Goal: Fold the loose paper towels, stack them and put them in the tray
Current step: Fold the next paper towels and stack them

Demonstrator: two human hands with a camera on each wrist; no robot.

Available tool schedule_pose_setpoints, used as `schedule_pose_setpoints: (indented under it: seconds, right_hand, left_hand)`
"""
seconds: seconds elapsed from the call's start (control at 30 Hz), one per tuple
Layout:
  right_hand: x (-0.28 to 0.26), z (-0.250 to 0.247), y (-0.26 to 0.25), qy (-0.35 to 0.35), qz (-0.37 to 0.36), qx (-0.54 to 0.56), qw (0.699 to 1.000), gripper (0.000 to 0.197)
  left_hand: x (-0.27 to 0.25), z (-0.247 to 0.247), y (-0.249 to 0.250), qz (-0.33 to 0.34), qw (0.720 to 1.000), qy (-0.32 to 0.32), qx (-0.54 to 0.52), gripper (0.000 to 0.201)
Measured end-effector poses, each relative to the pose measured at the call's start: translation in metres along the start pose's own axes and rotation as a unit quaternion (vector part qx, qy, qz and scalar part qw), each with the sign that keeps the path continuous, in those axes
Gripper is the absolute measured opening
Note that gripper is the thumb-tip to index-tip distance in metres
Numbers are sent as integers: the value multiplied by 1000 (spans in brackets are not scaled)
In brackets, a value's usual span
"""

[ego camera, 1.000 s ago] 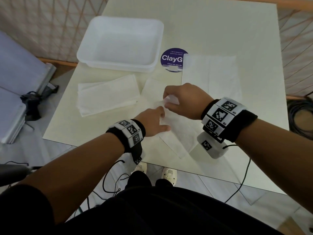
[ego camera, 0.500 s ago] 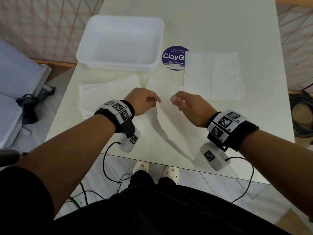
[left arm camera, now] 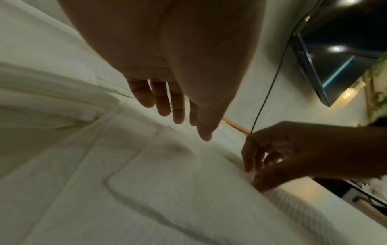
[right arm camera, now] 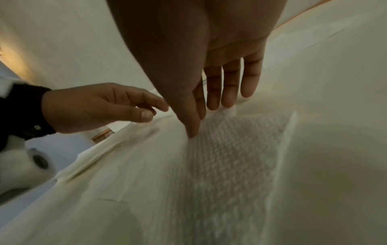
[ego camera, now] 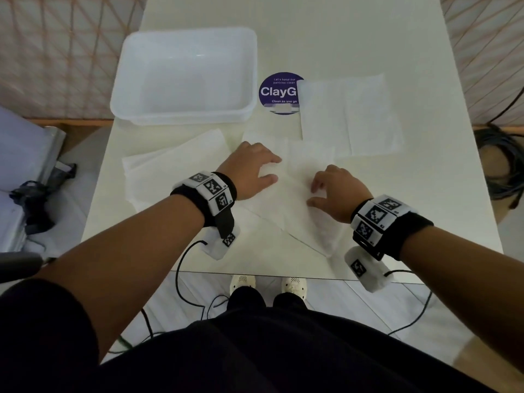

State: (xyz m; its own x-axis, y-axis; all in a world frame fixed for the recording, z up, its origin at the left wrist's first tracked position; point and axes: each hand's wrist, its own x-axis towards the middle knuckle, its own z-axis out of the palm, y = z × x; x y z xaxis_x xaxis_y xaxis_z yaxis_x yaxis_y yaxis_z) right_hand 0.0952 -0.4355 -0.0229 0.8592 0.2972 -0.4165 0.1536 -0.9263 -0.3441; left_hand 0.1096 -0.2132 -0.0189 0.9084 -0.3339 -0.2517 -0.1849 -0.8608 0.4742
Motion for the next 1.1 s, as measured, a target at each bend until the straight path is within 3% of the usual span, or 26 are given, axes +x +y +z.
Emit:
schedule_pose_setpoints:
  seconds: [0.1, 0.27, 0.33, 0.43, 0.57, 0.7, 0.8, 1.1]
  right_hand:
    - [2, 1, 0, -7, 10, 33, 999, 24]
    - [2, 2, 1, 7, 10, 71, 997, 43]
    - [1, 0, 2, 9, -6, 74, 997, 44]
    - [1, -5, -3, 12, -42, 85, 995, 39]
    - [4, -23, -4, -12, -21, 132, 991, 32]
    - [11, -41, 11, 18, 22, 220, 975, 23]
    - [16, -49, 21, 40, 46, 298, 953, 26]
    - [10, -61, 22, 53, 30, 385, 921, 29]
  left_hand:
    - [6, 9, -1, 19, 998, -17, 61, 37]
    - [6, 6, -2, 15, 998, 7, 68, 17]
    - [4, 1, -1, 3, 1000, -1, 14, 14]
    - [-1, -10, 3, -35, 988, -8, -151, 12]
    - [-5, -24, -1, -71, 966, 14, -248, 15]
    - [-11, -30, -18, -125, 945, 58, -298, 25]
    - [-16, -28, -24, -146, 934, 78, -317, 26]
    - [-28, -38, -16, -139, 909, 98, -381, 21]
